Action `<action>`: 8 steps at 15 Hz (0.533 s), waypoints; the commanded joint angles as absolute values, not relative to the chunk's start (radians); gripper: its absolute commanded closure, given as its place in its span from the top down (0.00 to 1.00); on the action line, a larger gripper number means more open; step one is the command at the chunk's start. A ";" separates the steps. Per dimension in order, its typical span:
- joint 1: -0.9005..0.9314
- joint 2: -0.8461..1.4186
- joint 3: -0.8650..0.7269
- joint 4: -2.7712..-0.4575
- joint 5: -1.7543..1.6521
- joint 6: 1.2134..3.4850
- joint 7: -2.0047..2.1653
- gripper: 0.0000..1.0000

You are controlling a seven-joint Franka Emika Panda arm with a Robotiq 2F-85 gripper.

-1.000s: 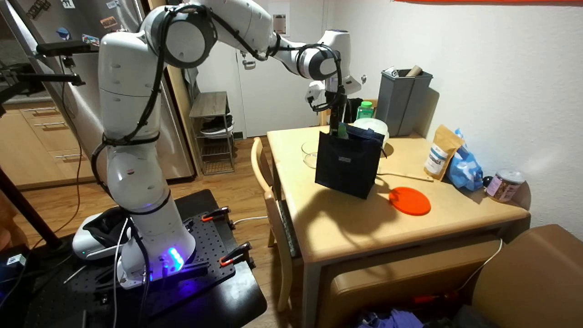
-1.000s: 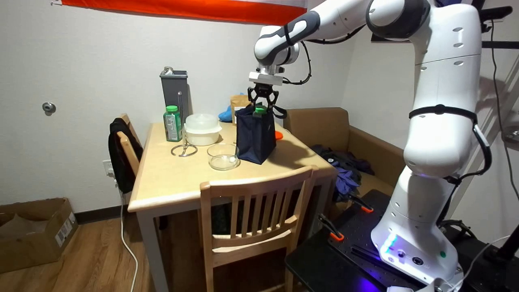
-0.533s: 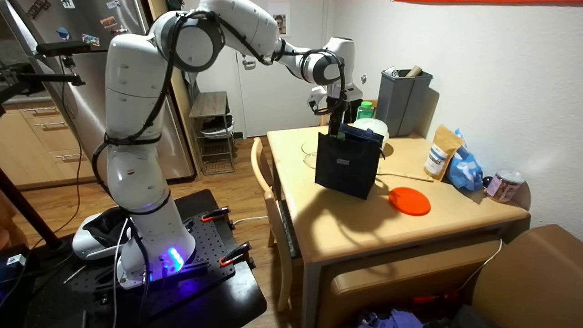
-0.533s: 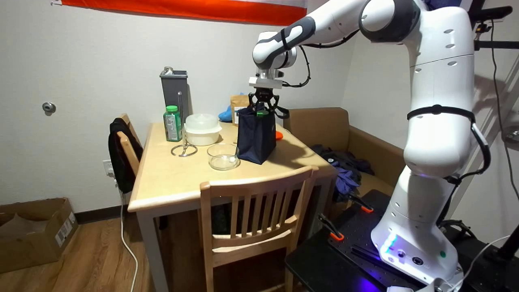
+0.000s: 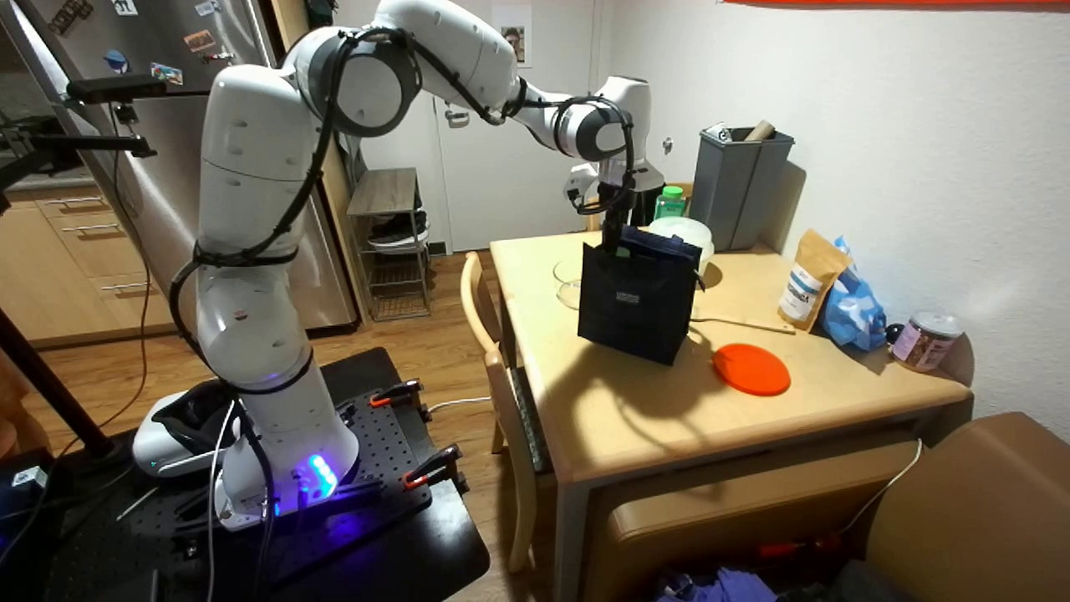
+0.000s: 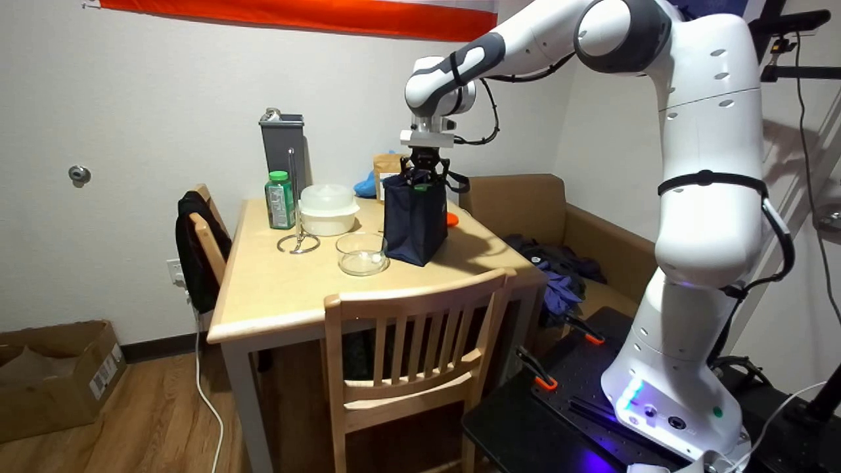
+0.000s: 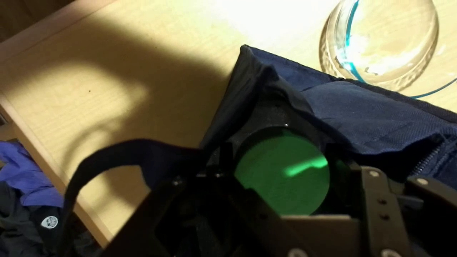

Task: Pick the bottle on the right side of the table and put it inside the bag

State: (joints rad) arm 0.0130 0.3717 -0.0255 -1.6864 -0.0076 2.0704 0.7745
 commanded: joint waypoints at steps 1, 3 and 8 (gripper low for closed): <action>0.030 0.388 -0.045 -1.649 -0.006 2.022 0.765 0.40; 0.030 0.395 -0.046 -1.646 -0.007 2.015 0.765 0.40; 0.034 0.413 -0.045 -1.636 -0.006 2.010 0.766 0.40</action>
State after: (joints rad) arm 0.0145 0.3962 -0.0264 -1.6726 -0.0077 2.0534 0.7744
